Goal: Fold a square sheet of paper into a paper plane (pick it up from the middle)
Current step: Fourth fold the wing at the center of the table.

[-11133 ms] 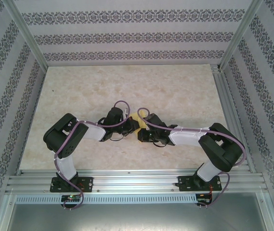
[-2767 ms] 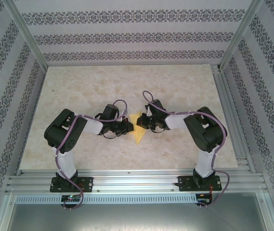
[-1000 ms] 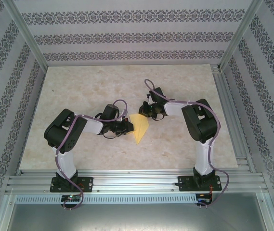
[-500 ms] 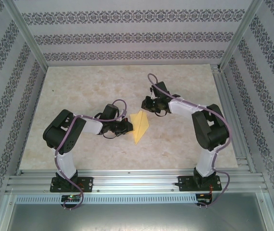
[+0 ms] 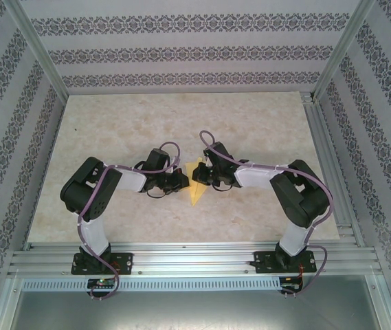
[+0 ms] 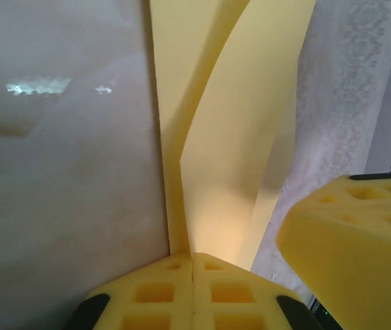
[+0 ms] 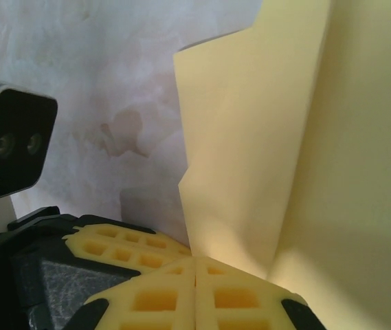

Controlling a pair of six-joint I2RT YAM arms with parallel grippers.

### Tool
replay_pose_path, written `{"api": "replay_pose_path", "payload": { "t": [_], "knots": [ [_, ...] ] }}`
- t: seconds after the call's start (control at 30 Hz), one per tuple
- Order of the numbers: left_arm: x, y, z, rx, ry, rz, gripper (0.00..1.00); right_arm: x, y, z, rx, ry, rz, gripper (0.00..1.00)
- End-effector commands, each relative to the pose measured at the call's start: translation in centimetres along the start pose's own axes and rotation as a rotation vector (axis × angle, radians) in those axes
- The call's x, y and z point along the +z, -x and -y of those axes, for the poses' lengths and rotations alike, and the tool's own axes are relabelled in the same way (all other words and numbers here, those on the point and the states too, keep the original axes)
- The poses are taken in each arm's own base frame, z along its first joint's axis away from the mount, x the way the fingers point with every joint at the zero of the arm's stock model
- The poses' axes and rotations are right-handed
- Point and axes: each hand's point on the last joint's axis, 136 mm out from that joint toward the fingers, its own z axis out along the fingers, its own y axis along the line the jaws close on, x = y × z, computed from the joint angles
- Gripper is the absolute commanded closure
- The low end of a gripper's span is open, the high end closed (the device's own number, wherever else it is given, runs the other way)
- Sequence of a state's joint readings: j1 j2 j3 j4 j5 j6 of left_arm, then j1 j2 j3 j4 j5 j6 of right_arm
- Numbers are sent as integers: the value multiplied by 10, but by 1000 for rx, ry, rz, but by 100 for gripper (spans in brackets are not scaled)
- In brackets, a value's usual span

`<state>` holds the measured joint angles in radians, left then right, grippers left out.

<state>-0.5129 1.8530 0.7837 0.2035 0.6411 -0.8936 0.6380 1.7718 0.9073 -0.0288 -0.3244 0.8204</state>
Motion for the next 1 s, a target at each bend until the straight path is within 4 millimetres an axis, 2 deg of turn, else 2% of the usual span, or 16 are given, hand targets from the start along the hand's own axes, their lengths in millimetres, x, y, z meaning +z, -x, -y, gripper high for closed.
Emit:
{"api": "replay_pose_path", "payload": {
  "t": [0.0, 0.13, 0.2, 0.3, 0.37, 0.47, 0.57, 0.63, 0.77, 0.97],
  "knots": [
    [-2, -2, -27, -18, 111, 17, 94, 8, -3, 6, 16, -3, 2, 94],
    [1, -2, -31, -26, 114, 10, 94, 18, -12, 19, 29, -35, -30, 94],
    [2, -3, -33, -28, 117, 4, 94, 22, -17, 33, 38, -86, -44, 94],
    [3, -4, -34, -33, 121, 2, 94, 22, -21, 44, 34, -139, -54, 95],
    [3, -5, -37, -36, 127, 0, 94, 17, -17, 39, 21, -132, -38, 95],
    [3, -5, -37, -37, 129, 1, 94, 5, -11, 16, -15, -66, -14, 94],
    [3, -4, -36, -36, 128, 2, 94, -5, -14, -3, -35, -9, -16, 94],
    [3, -4, -36, -36, 127, 3, 95, -6, -18, -7, -34, 6, -21, 94],
    [3, -5, -37, -36, 130, 1, 95, 1, -33, -1, -6, 12, -46, 94],
    [3, -6, -38, -36, 135, -1, 95, 14, -53, 29, 13, -91, -93, 95]
  ]
}}
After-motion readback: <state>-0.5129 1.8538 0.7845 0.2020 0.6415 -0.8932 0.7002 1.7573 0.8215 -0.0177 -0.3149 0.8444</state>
